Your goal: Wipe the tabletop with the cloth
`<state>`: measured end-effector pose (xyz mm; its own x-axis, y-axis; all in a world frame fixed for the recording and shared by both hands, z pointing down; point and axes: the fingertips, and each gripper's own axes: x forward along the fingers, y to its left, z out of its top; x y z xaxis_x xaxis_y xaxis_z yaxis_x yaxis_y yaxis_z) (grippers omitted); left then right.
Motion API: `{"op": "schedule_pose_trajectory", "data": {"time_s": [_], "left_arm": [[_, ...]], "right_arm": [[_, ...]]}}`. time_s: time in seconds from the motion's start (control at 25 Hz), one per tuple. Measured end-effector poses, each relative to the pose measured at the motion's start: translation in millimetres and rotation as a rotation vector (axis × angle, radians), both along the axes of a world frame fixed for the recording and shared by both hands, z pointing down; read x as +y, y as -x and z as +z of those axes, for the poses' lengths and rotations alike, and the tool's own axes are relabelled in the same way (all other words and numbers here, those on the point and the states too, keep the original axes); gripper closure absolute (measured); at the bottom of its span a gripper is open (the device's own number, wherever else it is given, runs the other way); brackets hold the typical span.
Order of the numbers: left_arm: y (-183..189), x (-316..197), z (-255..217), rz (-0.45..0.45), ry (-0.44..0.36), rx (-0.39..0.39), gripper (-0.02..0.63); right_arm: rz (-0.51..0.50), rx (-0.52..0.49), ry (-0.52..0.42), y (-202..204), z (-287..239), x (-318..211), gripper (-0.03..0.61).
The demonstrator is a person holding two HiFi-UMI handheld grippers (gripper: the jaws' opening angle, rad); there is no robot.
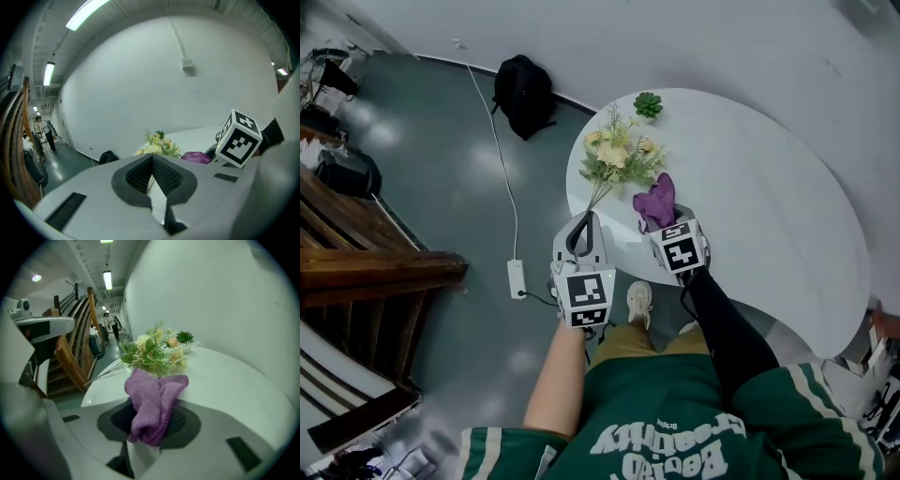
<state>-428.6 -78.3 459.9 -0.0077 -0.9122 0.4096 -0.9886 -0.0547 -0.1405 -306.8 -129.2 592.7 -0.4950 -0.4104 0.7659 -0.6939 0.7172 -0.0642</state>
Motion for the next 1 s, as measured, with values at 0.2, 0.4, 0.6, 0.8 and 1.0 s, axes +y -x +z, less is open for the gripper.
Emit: {"op": "schedule_pose_trajectory", "data": {"time_s": [0.2, 0.4, 0.6, 0.8, 1.0], "left_arm": [[13, 8, 2, -0.020, 0.005, 0.000, 0.612], [17, 7, 3, -0.026, 0.000, 0.012, 0.612], [-15, 0, 15, 0.033, 0.014, 0.047, 0.612], [-79, -21, 19, 0.126, 0.020, 0.061, 0.612], [-144, -36, 28, 0.197, 0.038, 0.056, 0.612]], "right_arm": [[-0.025, -0.087, 0.065, 33, 0, 11, 0.451], [-0.009, -0.079, 0.085, 35, 3, 11, 0.456], [0.034, -0.056, 0.094, 1, 3, 10, 0.457], [0.108, -0.046, 0.092, -66, 3, 2, 0.457], [0.162, -0.048, 0.096, -136, 6, 2, 0.457]]}}
